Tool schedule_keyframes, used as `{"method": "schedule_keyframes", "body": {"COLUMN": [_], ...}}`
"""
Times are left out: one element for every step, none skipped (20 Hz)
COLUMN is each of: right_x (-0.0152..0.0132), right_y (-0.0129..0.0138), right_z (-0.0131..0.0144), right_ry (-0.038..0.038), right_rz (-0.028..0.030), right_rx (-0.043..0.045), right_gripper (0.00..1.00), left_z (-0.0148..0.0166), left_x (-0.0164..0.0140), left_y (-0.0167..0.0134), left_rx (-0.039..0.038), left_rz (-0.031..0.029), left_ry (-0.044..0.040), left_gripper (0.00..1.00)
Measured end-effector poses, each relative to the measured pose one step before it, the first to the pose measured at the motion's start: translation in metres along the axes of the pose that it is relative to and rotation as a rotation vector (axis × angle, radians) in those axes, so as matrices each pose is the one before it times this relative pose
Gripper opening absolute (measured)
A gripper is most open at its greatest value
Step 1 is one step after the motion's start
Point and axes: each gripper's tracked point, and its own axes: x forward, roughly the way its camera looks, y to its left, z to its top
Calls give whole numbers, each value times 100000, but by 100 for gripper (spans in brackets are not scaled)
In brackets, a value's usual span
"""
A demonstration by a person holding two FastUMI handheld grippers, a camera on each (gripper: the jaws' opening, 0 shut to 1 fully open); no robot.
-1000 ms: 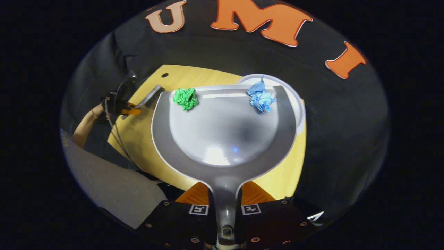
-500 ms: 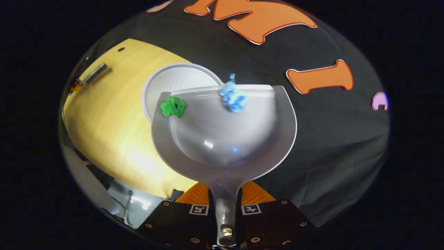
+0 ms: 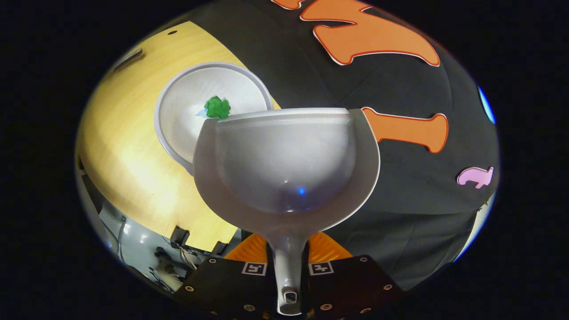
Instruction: Pick up the small broom and dustpan from the desktop, sweep the trash into the dustpan with the broom, and then empty the trash into the garbage bin.
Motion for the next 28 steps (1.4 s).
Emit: {"method": "schedule_keyframes", "body": {"right_x": [11, -112, -295, 132, -2, -231, -371, -562, -474, -733, -577, -520, -576, -515, -541, -382, 141, -32, -17, 391, 714, 873, 1288, 1359, 1264, 1521, 1610, 1704], "right_y": [224, 611, 941, 802, 499, 820, 852, 1252, 528, 1254, 1145, 1345, 1437, 1622, 1440, 1623, 1562, 1854, 2061, 1664, 1352, 1278, 1484, 1521, 1070, 978, 959, 653], "right_z": [60, 281, 464, 60, 484, 617, 591, 811, 638, 835, 848, 710, 166, 198, 370, 322, 305, 21, 7, -286, -413, -332, -365, -377, -686, -537, -698, -486], "right_ry": [-10, -420, -653, -1273, -1707, -1933, -2208, -2404, -2756, -2552, -3117, -2471, -2190, -2123, -1706, -1879, -1407, -544, -670, -19, -53, 328, 839, 887, 1423, 910, 1405, 654], "right_rz": [1711, 2967, 3325, 3467, 3300, 3860, 3553, 3011, 2910, 3849, 4022, 3745, 3320, 3128, 2529, 2098, 2675, 4287, 3263, 2723, 2234, 2346, 2828, 2683, 2563, 1326, 1417, -59], "right_rx": [2847, 4032, 4237, 4284, 3851, 4173, 4007, 3133, 3326, 3123, 3262, 3075, 2590, 1415, -310, -1517, -284, -229, 161, -482, 208, 1089, 1354, 1611, 832, 776, 367, 784], "right_gripper": [19, 20, 20, 20, 20, 20, 20, 20, 20, 20, 20, 20, 20, 20, 20, 20, 20, 20, 20, 20, 20, 20, 20, 20, 20, 20, 20, 20], "left_z": [6, 71, 12, 7, -17, 134, 217, 286, 378, 440, -328, -40, 83, -57, 4, 74, -122, -29, 30, -39, -47, -44, -49, 142, 258, 347, 453, 575], "left_x": [-178, -165, -210, -224, -86, -126, -144, -154, -185, -198, -297, 523, -359, -169, 439, 95, 156, 103, 55, 94, -17, 101, -3, 139, 219, 304, 361, 394], "left_y": [3, -6, -138, -148, -213, -87, -58, -4, 28, 55, -132, 146, -89, -72, -135, -43, -225, -139, -117, -133, -191, -212, -149, -104, -54, -124, -250, -309], "left_rx": [-365, -568, -538, -528, -227, -161, -209, -41, -3, 24, 46, -502, -742, -627, -738, -1236, -1343, -1437, -1312, -1551, -1831, -1570, -1542, -1052, -622, -817, -921, -870], "left_rz": [55, 106, 144, 153, 189, 169, 235, 411, 420, 386, 416, 583, 558, 569, 656, 721, 711, 501, 371, 437, 516, 372, 507, 901, 1148, 730, 242, 51], "left_ry": [-50, 41, 106, 82, 214, 130, 111, 144, -106, -239, -49, 64, 306, 476, 283, 204, 118, 15, -179, -107, 14, 107, 117, 88, 86, 181, 443, 206], "left_gripper": [14, 14, 14, 14, 13, 14, 14, 14, 14, 13, 14, 14, 13, 14, 14, 14, 14, 14, 14, 14, 14, 13, 14, 14, 14, 13, 13, 13]}}
